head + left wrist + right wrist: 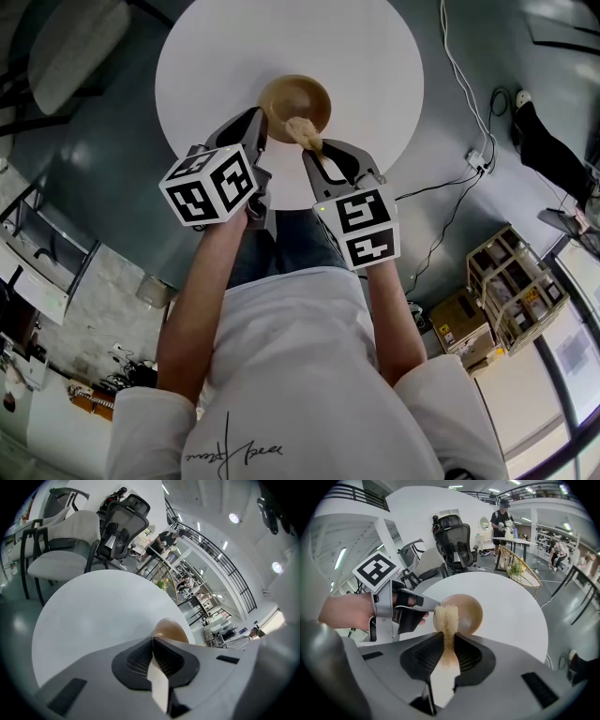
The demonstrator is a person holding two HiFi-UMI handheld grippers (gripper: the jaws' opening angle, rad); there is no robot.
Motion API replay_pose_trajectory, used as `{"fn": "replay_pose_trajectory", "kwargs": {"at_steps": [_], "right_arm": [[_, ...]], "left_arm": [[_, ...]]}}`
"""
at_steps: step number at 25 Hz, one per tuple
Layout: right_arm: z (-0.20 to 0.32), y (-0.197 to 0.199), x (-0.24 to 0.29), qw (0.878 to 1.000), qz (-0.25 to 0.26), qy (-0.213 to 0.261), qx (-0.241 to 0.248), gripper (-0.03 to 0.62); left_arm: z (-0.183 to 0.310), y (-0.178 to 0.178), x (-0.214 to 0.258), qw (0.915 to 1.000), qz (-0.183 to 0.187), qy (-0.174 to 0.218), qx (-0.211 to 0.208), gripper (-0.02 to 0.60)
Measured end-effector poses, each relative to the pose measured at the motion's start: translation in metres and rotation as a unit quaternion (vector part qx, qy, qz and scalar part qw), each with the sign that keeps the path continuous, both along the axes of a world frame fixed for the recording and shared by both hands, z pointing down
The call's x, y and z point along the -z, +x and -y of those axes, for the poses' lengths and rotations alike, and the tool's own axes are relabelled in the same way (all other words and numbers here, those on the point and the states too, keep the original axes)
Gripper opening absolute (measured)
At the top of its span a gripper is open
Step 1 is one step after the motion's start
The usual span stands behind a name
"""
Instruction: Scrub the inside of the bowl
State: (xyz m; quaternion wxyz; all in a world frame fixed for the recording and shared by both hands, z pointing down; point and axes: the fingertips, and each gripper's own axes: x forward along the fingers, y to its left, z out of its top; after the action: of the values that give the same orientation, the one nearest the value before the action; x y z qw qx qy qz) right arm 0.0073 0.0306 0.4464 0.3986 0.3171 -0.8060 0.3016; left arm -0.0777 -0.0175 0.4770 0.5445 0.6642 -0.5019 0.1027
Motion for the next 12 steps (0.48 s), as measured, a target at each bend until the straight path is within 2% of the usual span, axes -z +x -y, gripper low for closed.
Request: {"fn": "replay_pose_trajectory", "kwargs": {"at_steps": [12], "right_arm": [[-0.003, -0.011, 0.000, 1.000, 0.016, -0.008, 0.002, 0.087]], "left_arm": [[0.001, 0.000, 0.001, 1.0000, 0.001, 0.000, 0.004, 0.012]]}}
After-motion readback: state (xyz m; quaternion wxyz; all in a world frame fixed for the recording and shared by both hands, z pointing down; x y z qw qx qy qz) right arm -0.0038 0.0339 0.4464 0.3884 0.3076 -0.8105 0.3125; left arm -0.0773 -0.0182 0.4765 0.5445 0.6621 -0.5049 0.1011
